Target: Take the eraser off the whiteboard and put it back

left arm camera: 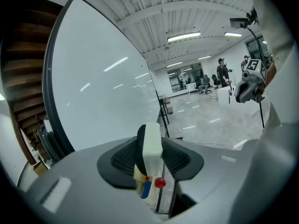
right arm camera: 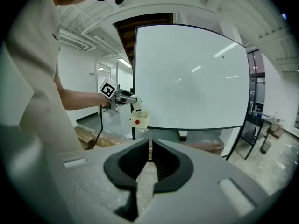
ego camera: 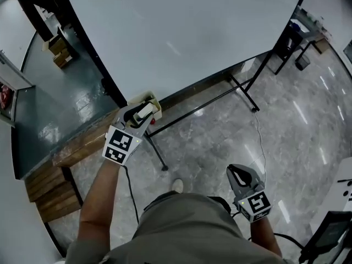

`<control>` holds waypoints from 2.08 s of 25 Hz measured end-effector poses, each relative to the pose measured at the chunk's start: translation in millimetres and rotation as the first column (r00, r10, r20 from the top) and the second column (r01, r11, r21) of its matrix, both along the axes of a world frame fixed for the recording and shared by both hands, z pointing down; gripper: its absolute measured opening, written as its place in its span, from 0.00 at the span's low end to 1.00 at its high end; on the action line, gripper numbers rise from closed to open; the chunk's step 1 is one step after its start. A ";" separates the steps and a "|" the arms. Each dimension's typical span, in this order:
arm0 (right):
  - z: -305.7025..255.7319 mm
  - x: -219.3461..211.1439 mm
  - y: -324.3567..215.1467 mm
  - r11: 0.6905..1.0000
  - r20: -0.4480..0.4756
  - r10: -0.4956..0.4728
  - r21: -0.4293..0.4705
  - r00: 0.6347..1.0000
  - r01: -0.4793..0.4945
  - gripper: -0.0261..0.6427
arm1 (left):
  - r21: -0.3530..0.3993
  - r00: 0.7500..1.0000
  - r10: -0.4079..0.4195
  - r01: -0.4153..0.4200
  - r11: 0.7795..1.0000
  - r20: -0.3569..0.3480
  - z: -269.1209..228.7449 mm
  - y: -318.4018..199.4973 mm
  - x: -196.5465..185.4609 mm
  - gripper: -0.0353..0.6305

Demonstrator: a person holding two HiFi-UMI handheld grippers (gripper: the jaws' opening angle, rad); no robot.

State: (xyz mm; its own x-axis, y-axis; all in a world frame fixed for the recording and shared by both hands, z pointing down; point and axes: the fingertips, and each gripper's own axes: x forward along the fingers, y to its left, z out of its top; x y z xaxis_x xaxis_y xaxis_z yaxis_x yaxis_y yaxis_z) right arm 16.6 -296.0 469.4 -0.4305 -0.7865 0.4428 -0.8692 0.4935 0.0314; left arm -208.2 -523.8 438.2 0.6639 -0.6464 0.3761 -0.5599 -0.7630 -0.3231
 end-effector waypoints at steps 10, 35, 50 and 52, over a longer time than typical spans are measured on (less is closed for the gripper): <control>5.1 2.6 -3.3 0.992 -0.003 0.120 -0.025 0.993 -0.120 0.06 | -0.040 0.994 0.053 -0.050 0.998 0.093 56.8 -42.4 8.4 0.29; 7.8 1.1 -6.1 0.991 0.005 0.131 -0.040 0.991 -0.131 0.06 | -0.087 0.943 0.033 -0.004 0.996 0.332 106.4 -52.6 18.8 0.33; 1.8 46.4 31.7 1.000 0.037 0.027 -0.002 0.999 -0.027 0.06 | 0.101 0.952 -0.127 0.102 0.990 0.280 37.7 13.3 28.7 0.39; -3.5 52.4 42.5 1.000 0.034 -0.018 0.010 0.999 0.018 0.06 | 0.136 0.957 -0.133 0.100 0.986 0.259 18.2 44.7 37.3 0.39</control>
State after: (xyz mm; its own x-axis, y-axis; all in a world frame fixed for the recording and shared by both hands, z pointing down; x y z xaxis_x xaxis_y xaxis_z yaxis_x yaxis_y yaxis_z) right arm 69.0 -253.5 465.9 -0.4590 -0.7826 0.4206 -0.8609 0.5087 0.0069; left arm -170.9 -479.2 456.5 0.4678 -0.7644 0.4437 -0.5238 -0.6442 -0.5574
